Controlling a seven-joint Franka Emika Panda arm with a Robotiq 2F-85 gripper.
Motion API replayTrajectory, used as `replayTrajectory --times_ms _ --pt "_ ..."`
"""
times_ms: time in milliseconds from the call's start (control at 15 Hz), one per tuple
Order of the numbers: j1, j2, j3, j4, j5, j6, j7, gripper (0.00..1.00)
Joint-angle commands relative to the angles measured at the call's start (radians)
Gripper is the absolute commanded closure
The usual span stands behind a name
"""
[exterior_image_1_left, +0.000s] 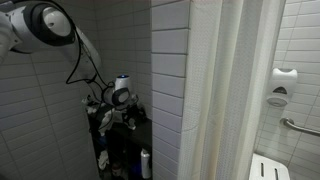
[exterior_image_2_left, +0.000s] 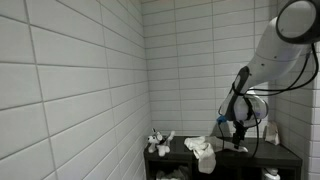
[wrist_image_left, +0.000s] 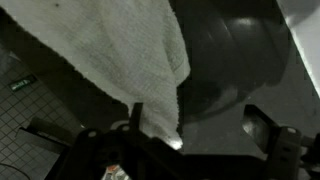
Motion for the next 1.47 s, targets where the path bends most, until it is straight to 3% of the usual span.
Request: replayTrajectory --times_ms 0,267,333,400,667,1067,1400 --pt "0.012 -0.025 -0.003 -0.065 -0.043 0.079 0.004 0.00" --pt "0.028 -0.029 -0.005 -0.107 -0.048 0.150 -0.005 0.00" --pt "0.032 -0.029 -0.007 -0.110 -0.046 0.158 -0.005 0.07" --pt "0.034 -0.029 -0.009 -0.114 -0.045 0.164 -0.006 0.27" --pt "0.044 -0.042 -0.012 -0.125 -0.046 0.165 -0.004 0.53" --pt "0.044 -0.060 -0.005 -0.137 -0.044 0.164 -0.010 0.99" --pt "0.032 -0.066 0.002 -0.137 -0.037 0.166 -0.014 0.98"
